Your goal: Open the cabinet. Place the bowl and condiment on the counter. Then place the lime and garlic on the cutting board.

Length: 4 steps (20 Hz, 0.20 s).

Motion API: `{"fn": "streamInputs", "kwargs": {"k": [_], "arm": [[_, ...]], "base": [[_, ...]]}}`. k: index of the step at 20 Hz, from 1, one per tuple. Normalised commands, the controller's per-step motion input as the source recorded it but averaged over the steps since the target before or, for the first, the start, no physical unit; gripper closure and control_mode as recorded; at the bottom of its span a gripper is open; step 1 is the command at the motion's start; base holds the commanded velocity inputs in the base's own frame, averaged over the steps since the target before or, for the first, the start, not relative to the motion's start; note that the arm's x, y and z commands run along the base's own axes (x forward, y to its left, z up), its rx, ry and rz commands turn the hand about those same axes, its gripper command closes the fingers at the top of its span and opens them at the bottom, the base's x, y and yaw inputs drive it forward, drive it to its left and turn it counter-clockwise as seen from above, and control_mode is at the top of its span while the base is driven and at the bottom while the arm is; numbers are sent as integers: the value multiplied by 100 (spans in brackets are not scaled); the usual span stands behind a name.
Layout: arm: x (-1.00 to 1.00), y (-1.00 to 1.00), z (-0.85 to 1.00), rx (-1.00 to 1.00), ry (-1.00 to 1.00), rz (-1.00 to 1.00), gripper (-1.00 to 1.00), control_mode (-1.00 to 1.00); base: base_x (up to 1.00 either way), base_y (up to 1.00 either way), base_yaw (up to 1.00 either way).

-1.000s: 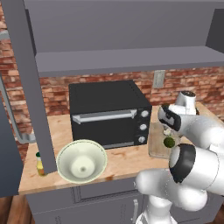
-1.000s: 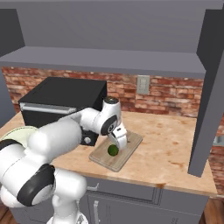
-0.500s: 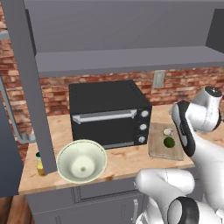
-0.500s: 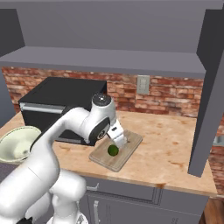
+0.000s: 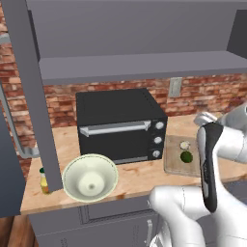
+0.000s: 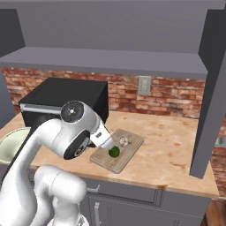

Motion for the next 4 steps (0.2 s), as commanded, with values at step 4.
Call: {"fn": "streamInputs", "kwargs": {"k": [4], "arm": [[-51, 38, 70, -16, -8, 2, -100, -100]], "base": [[0, 0, 0]]}}
